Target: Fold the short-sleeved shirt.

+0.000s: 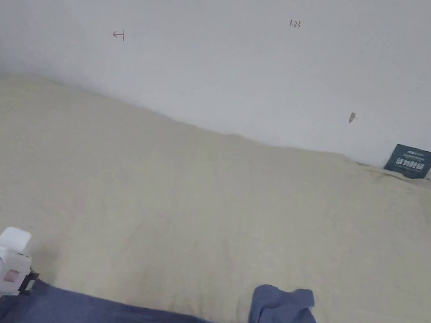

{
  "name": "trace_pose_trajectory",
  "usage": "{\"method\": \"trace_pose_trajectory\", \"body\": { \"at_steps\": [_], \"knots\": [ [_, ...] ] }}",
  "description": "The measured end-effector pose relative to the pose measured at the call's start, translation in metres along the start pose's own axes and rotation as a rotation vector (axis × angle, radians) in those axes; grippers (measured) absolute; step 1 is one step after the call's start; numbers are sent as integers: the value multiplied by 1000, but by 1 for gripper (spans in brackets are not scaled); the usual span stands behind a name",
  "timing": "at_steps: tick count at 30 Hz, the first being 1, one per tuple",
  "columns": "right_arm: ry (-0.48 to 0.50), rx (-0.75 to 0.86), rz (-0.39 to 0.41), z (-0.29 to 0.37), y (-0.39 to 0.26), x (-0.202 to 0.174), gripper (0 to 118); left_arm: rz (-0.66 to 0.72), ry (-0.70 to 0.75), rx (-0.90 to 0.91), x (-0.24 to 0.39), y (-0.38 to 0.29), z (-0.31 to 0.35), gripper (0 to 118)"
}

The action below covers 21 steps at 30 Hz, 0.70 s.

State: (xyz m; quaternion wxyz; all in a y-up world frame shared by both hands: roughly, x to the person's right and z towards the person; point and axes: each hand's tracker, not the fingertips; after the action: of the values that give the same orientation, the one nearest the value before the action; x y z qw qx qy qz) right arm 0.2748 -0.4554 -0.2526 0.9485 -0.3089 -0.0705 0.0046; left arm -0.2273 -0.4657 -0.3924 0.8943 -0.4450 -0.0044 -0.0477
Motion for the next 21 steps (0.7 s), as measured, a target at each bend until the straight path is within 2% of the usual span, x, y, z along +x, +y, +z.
{"method": "trace_pose_trajectory", "body": {
  "at_steps": [1,4,7,9,10,11,14,18,21],
  "knots": [
    [6,-4,-26,-6,5,10,0,9,12,36,3,1,13,0],
    [6,-67,-6,-28,24,28,0,38,1,107,6,-9,42,0],
    [53,-157,-35,-59,43,45,0,62,-3,150,6,-18,65,0],
    [50,-218,-39,-82,52,50,3,68,-7,162,4,-22,75,0],
    [58,-245,-42,-92,56,52,7,84,-6,179,2,-24,78,0],
    [52,-271,-35,-103,59,53,20,88,-12,179,2,-28,83,0],
    [69,-344,-42,-132,65,53,71,117,-18,194,-1,-35,89,0],
    [120,-469,-68,-163,60,47,73,143,-24,199,0,-41,94,0],
    [97,-492,-14,-171,54,36,73,139,-23,197,3,-42,96,0]
  ]
}}
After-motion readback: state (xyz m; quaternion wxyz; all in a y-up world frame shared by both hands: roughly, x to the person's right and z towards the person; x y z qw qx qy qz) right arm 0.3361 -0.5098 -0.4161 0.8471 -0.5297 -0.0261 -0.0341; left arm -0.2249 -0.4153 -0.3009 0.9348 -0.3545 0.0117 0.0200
